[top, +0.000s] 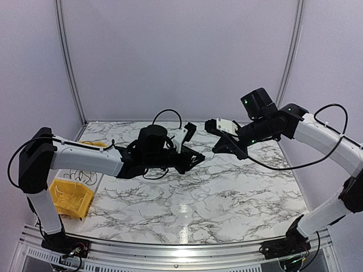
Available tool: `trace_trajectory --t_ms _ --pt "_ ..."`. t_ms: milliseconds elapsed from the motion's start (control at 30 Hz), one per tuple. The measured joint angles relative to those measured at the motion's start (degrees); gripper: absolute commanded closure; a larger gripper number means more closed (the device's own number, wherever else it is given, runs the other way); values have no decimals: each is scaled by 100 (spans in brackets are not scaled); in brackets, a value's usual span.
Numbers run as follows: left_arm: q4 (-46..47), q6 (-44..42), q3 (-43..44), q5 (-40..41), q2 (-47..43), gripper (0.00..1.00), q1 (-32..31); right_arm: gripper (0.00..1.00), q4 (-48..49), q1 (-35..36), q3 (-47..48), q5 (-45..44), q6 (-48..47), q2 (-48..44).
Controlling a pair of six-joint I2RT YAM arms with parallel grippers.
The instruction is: Untangle the cables
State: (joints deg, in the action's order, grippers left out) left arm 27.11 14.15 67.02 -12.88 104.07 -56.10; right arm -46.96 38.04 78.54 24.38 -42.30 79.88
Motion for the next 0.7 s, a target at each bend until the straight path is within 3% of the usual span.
trace_trajectory --t_ms 100,233,300,533,700 --pt "-46 42 33 -20 22 100 0 91 11 0 0 -11 0 0" --pt "-310 127 28 164 -101 100 0 63 216 -4 -125 -44 31 -42" --pt "-831 140 33 424 -310 100 0 55 424 -76 -365 -42 70 -133" --pt "-3429 457 177 1919 -1471 100 0 51 1117 -839 -1360 280 245 -293" --pt "-5278 1241 247 3453 -2240 100 15 51 1628 -981 -1827 339 374 -81"
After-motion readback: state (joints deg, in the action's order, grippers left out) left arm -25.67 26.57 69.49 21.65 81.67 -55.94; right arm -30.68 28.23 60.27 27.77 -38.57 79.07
